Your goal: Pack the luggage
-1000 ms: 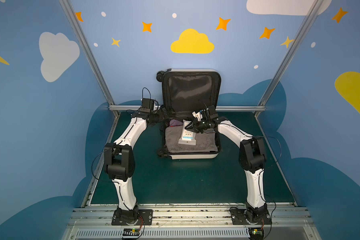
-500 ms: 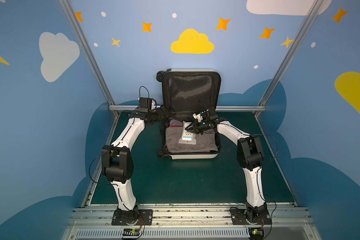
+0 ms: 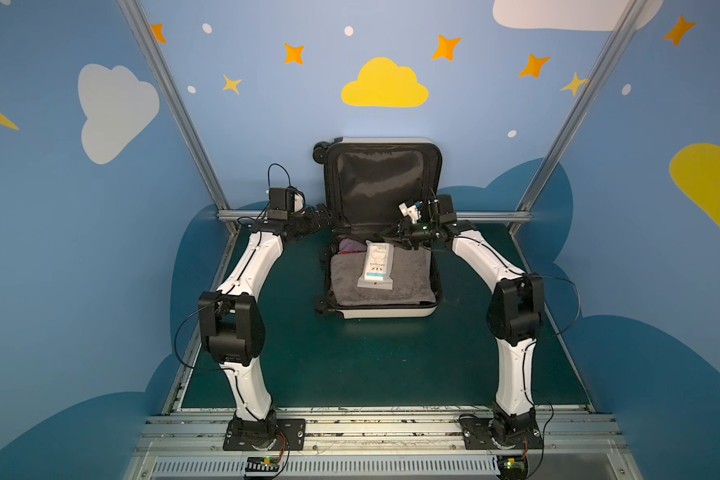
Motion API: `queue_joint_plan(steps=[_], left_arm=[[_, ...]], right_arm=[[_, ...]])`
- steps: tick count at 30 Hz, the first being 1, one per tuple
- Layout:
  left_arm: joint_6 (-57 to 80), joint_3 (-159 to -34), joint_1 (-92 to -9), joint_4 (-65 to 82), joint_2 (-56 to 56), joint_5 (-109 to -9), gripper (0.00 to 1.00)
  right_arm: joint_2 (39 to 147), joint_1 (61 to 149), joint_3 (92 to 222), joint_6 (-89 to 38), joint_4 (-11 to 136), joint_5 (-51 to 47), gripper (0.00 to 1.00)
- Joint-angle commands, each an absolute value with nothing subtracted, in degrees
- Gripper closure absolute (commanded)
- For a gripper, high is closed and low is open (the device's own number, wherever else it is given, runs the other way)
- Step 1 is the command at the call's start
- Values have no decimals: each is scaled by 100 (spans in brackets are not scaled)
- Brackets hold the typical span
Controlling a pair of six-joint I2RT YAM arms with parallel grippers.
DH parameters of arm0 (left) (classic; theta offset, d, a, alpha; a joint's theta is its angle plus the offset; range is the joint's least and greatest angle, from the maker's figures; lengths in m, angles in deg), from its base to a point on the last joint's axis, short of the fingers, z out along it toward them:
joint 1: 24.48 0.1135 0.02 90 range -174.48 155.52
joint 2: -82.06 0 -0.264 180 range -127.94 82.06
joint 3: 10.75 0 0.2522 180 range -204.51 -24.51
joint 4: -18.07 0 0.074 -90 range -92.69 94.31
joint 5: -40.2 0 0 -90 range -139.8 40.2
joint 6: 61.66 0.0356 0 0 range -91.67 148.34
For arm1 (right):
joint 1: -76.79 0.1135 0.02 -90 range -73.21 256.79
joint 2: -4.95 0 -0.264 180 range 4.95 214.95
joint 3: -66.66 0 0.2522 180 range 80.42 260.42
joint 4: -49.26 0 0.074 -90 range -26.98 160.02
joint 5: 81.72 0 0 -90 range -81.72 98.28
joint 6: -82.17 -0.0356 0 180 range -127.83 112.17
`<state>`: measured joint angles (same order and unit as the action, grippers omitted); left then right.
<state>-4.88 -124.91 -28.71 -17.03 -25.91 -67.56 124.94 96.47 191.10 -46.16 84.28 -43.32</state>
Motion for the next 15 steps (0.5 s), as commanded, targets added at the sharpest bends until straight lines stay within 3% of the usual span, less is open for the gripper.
queue_joint_plan(steps=[1,8,15], left_arm=[[-318,-12655,-2728,-1237,-2692,-6951,1],[-304,-12690,-2631,-103,-2881,-7452,1],[-427,-12710,-2631,1138,-3186,-7696,1]], right_arm=[[11868,9329,19191,-4402,8374,-4240,48],[11179,8465,18633,-4161,7917,-3271,33],[11011,7886,17994,-4379,6636,-2469,32]])
